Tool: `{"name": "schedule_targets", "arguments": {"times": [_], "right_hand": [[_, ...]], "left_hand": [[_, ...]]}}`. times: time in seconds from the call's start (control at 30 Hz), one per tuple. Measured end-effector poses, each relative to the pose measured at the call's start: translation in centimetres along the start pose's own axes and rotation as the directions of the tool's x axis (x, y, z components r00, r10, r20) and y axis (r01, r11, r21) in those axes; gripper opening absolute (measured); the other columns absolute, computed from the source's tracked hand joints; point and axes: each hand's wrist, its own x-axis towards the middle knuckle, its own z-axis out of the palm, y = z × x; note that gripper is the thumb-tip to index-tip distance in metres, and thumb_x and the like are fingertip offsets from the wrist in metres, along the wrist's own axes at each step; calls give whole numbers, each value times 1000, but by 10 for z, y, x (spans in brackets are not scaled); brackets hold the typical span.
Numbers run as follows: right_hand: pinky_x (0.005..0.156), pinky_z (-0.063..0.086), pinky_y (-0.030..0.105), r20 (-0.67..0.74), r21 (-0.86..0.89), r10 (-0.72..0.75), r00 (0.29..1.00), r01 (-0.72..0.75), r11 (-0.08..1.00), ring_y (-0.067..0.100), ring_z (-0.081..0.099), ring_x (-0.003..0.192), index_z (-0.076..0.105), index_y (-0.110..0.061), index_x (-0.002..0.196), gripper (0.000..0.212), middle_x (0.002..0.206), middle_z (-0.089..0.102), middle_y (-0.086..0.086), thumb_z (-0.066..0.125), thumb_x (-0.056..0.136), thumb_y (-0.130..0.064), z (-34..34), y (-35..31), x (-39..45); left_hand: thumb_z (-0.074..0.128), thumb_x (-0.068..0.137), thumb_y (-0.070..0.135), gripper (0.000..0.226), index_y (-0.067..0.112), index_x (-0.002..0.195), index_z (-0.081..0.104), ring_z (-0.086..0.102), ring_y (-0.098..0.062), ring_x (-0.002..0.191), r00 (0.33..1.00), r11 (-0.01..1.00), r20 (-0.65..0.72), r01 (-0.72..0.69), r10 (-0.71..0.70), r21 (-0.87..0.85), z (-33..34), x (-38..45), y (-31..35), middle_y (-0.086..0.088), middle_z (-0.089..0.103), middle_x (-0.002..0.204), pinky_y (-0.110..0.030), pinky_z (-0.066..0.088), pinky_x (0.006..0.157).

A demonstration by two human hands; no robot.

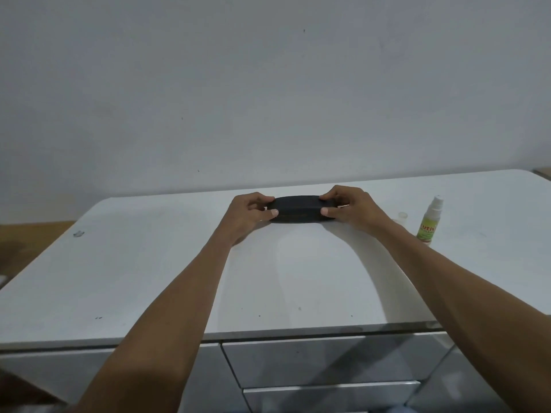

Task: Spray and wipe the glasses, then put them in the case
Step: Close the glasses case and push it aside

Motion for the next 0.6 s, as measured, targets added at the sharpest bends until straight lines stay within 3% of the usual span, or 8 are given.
{"name": "schedule_targets", "arguments": {"times": [0.13,0.17,0.23,0.3,0.4,0.5,0.6], "right_hand": [[74,42,14,6,-58,-21,1000,21,998,-12,60,75,74,-27,97,11,97,68,-17,78,89,-20,1,-1,-6],[74,42,15,-11,-62,-18,1000,17,998,-12,60,76,74,-30,94,6,96,69,-18,73,93,-24,1,-1,-7],[80,44,22,-36,-74,-19,999,16,997,-1,64,89,74,-33,88,16,95,74,-16,62,99,-32,0,-2,-8],[84,46,25,-45,-46,-3,999,1,999,11,66,97,75,-32,93,15,101,75,-12,63,97,-26,2,-2,-9],[71,44,12,-51,-66,-17,999,14,998,4,62,82,73,-29,104,18,105,73,-8,75,88,-20,9,-2,-16],[69,45,18,-65,-147,-57,996,47,988,9,58,78,67,-25,105,37,98,69,-7,89,75,-25,17,0,-19],[66,40,22,-111,-232,-94,989,66,970,16,54,79,65,-19,107,37,91,64,-7,86,77,-21,24,-2,-18]], "left_hand": [[84,75,1,36,11,109,75,60,-20,84,1000,999,9,-13,13,52,-3,2,-8,-11,62,89,-34,61,90],[86,72,4,38,15,107,76,60,-18,83,1000,997,8,-12,11,72,-3,2,-9,-9,62,89,-41,59,95],[86,64,10,43,22,105,75,61,-17,84,1000,992,1,-17,17,123,-2,1,-10,-6,68,94,-47,55,97],[84,61,13,45,24,103,72,64,-20,94,999,985,-13,-36,39,168,2,-2,-9,-4,72,106,-47,55,96],[89,65,13,45,23,102,66,63,-25,110,996,974,-38,-75,85,212,9,-5,-10,-3,70,117,-34,54,91],[91,69,16,42,21,102,65,63,-24,106,990,958,-71,-102,125,267,14,-5,-12,-1,70,115,-32,51,89],[91,70,14,39,19,99,65,61,-24,94,983,955,-107,-113,147,275,17,-3,-14,-5,71,111,-31,51,84]]}}
